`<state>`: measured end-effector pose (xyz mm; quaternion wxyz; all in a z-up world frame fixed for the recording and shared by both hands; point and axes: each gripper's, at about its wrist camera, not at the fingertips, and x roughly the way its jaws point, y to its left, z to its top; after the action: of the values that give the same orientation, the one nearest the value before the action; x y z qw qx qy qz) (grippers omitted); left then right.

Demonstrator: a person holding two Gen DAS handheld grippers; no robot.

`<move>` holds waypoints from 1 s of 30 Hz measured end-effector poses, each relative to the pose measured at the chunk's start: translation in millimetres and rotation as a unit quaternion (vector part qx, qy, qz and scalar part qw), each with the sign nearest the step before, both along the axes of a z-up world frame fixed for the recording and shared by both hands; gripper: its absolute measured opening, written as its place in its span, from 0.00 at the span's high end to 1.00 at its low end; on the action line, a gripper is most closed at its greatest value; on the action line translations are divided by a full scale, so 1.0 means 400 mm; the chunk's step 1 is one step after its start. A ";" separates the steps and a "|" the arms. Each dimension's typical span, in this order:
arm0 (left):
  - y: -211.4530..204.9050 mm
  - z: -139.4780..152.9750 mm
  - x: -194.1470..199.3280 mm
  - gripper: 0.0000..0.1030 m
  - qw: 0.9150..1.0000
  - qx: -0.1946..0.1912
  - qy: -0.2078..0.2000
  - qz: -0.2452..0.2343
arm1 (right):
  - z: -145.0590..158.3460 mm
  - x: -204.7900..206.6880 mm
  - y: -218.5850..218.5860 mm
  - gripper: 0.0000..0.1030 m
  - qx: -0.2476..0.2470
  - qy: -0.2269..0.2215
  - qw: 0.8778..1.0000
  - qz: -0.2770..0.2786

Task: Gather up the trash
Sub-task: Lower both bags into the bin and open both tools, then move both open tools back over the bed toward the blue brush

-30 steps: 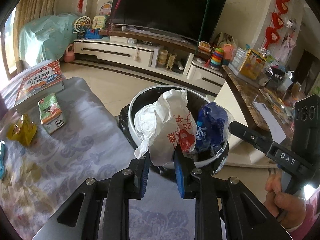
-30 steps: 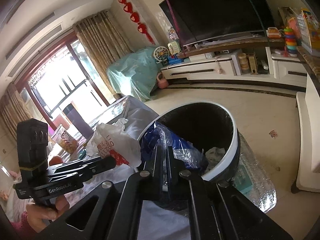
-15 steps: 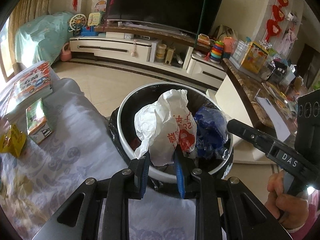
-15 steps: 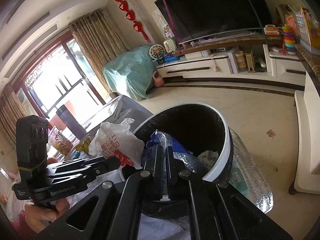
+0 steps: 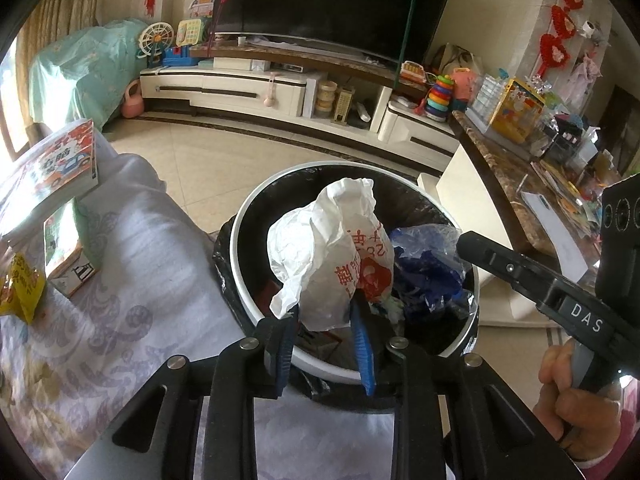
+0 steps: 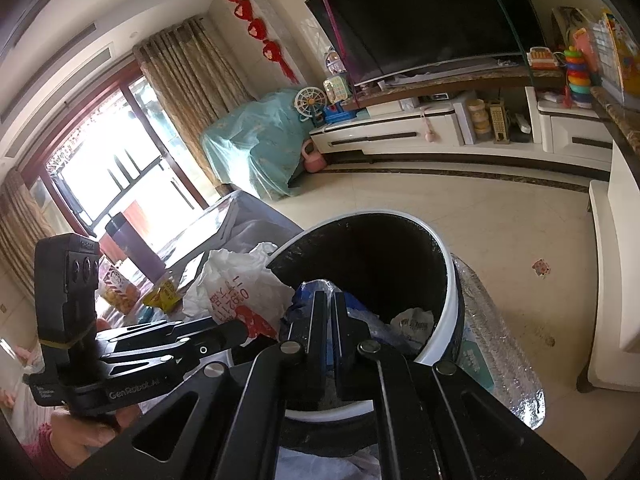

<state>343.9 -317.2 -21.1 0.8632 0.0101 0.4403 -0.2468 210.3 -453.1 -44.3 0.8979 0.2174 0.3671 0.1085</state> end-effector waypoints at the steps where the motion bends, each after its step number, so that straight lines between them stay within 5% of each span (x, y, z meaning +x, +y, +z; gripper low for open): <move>1: -0.002 0.000 0.001 0.74 1.000 0.002 0.000 0.002 | 0.000 0.002 -0.001 0.98 0.001 0.001 1.000 0.000; 5: -0.004 0.001 0.004 0.69 1.000 0.003 -0.001 0.002 | -0.002 0.012 -0.005 0.98 0.007 0.006 1.000 -0.004; 9: -0.008 0.005 -0.009 0.50 1.000 0.010 -0.010 0.005 | -0.004 0.018 -0.015 0.92 0.015 0.011 1.000 -0.011; 13: -0.005 0.009 -0.023 0.50 1.000 0.013 -0.016 0.007 | 0.001 0.015 -0.016 0.86 0.014 0.009 1.000 -0.015; 18: 0.026 0.009 -0.055 0.47 1.000 0.005 -0.020 0.018 | 0.014 -0.001 -0.004 0.46 0.012 -0.001 1.000 -0.021; 23: 0.087 0.006 -0.089 0.41 0.999 -0.007 -0.020 0.042 | 0.028 -0.020 0.023 0.23 0.010 -0.006 1.000 -0.017; 30: 0.202 -0.003 -0.168 0.36 0.995 -0.025 -0.021 0.089 | 0.041 -0.043 0.093 0.15 0.011 -0.006 1.000 0.007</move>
<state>276.6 -236.3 -22.3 0.8911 -0.0458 0.4144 -0.1795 193.1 -415.7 -27.9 0.8970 0.2236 0.3617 0.1204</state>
